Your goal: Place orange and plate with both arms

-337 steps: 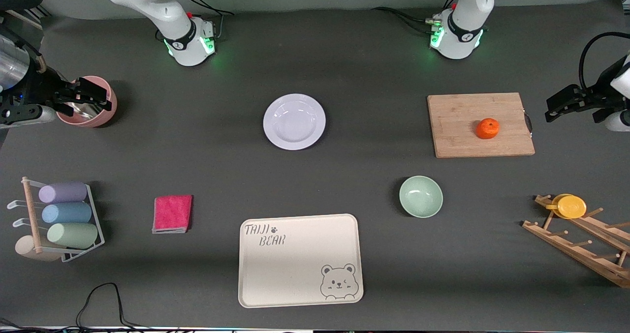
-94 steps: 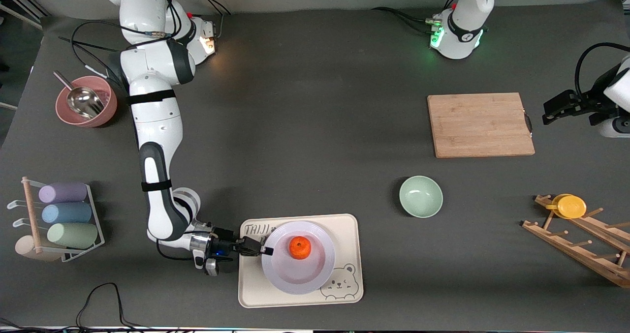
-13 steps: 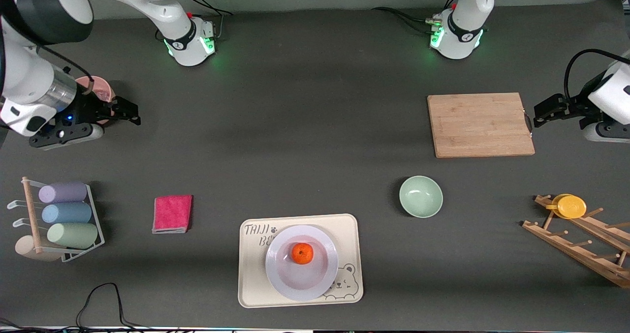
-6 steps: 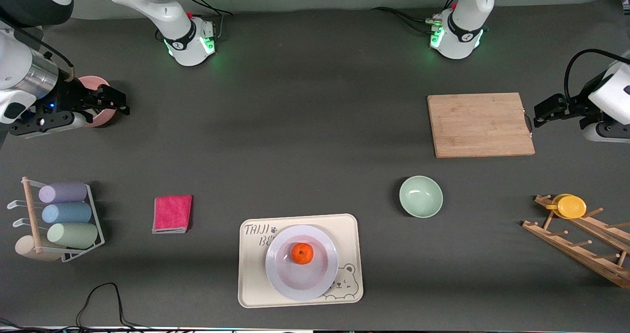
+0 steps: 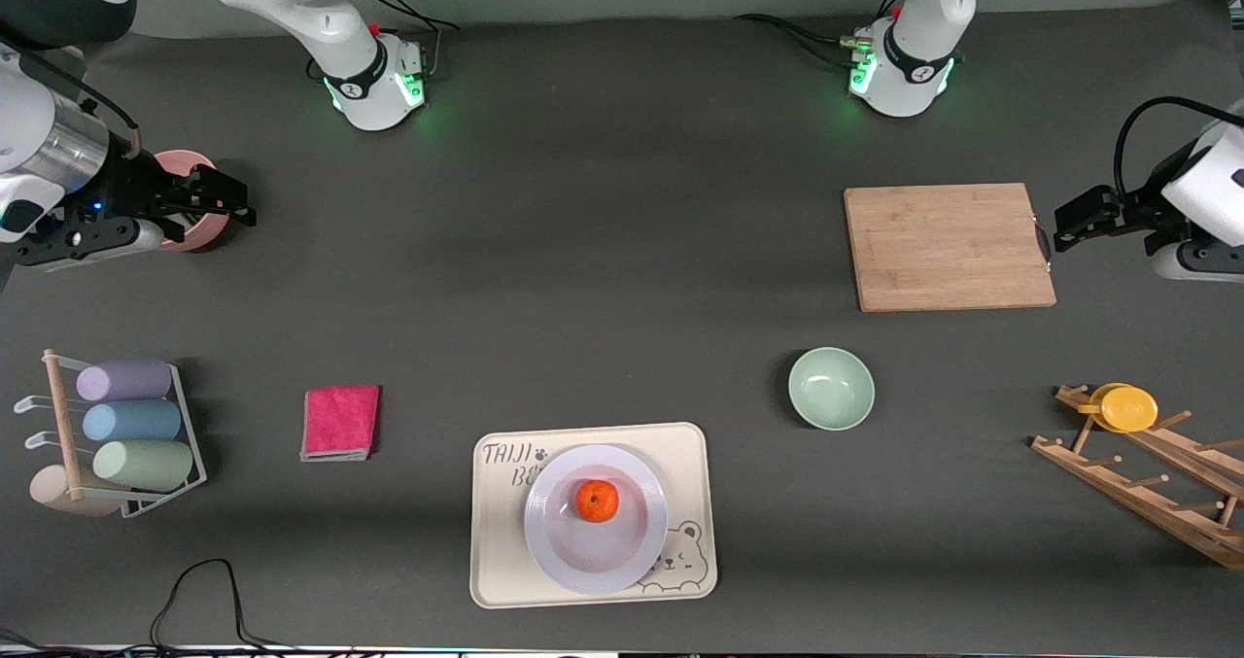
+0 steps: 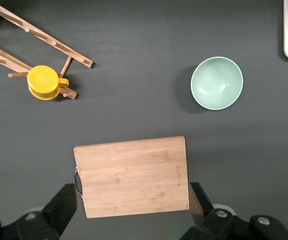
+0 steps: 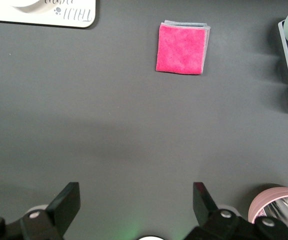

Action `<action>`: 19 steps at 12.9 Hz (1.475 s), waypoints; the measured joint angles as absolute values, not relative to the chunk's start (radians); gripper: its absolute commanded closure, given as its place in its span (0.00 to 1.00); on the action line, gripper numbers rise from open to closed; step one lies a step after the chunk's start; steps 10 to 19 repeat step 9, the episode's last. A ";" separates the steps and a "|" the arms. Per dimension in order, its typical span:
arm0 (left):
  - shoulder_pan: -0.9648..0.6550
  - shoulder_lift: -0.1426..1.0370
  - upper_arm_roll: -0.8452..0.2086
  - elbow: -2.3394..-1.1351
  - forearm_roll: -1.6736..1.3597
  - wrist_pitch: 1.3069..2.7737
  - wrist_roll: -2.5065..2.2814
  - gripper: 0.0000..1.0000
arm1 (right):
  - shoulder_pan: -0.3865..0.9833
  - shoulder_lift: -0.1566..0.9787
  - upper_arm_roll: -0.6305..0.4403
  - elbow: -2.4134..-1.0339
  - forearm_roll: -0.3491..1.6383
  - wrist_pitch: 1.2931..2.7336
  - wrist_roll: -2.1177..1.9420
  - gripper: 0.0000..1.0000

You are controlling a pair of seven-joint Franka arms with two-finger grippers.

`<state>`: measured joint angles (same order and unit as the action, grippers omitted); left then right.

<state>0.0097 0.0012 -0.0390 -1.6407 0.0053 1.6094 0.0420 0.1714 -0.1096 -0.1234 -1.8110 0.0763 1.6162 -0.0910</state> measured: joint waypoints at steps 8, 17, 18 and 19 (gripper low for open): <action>0.010 0.001 -0.039 -1.641 0.005 1.609 0.042 0.00 | 0.092 -0.110 -0.061 -1.785 0.077 1.561 -0.091 0.00; 0.010 0.001 -0.039 -1.641 0.005 1.609 0.042 0.00 | 0.092 -0.110 -0.061 -1.785 0.077 1.561 -0.091 0.00; 0.010 0.001 -0.039 -1.641 0.005 1.609 0.042 0.00 | 0.092 -0.110 -0.061 -1.785 0.077 1.561 -0.091 0.00; 0.010 0.001 -0.039 -1.641 0.005 1.609 0.042 0.00 | 0.092 -0.110 -0.061 -1.785 0.077 1.561 -0.091 0.00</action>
